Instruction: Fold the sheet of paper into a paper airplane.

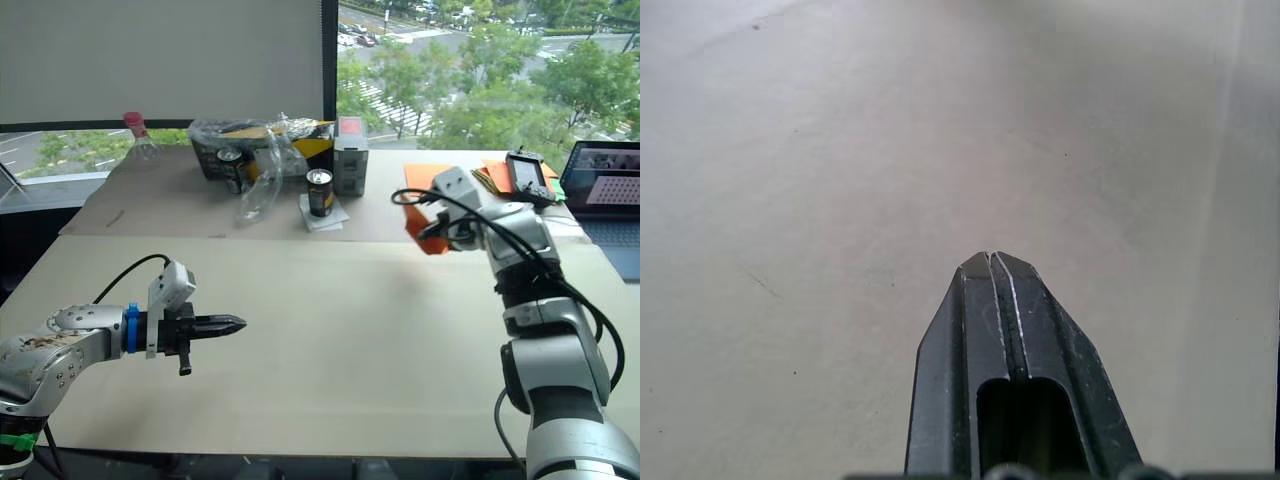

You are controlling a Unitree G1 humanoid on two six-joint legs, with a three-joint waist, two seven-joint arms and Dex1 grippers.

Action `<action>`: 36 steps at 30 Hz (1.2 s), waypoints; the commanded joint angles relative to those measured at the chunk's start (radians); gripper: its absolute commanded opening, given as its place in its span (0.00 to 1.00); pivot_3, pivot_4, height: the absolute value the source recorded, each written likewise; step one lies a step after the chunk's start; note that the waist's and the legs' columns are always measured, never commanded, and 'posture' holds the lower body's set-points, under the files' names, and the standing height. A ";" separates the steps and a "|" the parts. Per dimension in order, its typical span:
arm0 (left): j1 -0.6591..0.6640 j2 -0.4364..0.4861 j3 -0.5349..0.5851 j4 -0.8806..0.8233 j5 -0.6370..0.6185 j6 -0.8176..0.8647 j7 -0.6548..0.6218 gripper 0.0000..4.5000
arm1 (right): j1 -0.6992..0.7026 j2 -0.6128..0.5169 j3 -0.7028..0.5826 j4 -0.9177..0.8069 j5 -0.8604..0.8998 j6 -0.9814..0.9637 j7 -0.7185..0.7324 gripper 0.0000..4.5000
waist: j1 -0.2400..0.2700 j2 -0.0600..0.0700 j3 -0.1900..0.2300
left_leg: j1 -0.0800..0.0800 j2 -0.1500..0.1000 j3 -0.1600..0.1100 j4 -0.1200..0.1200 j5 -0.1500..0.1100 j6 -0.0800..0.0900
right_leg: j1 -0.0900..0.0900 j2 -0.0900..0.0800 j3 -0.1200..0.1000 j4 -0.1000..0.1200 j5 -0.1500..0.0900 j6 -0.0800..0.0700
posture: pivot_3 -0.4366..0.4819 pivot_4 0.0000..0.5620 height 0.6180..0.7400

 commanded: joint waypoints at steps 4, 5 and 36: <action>0.000 -0.039 -0.008 -0.017 0.008 -0.034 0.006 0.00 | -0.096 -0.015 -0.086 0.358 -0.046 -0.195 -0.146 0.00 | -0.023 0.000 0.000 | -0.001 0.000 0.001 0.000 0.000 0.000 | 0.000 -0.001 0.001 0.000 0.000 0.000 | 0.48 0.27 0.92; 0.005 -0.041 -0.007 -0.020 0.008 -0.035 0.008 0.00 | -0.101 -0.015 -0.097 0.383 -0.041 -0.191 -0.137 0.00 | -0.026 0.000 0.000 | -0.001 0.000 0.002 0.000 0.000 0.000 | 0.000 -0.001 0.002 0.000 0.000 0.000 | 0.48 0.27 0.92; -0.034 -0.096 -0.009 0.055 0.014 -0.072 0.019 0.00 | -0.105 -0.071 -0.235 0.155 0.036 0.063 0.011 0.98 | -0.025 0.001 0.000 | 0.001 0.000 0.001 0.001 0.000 0.000 | 0.001 0.000 0.002 0.001 0.000 0.000 | 0.48 0.27 0.92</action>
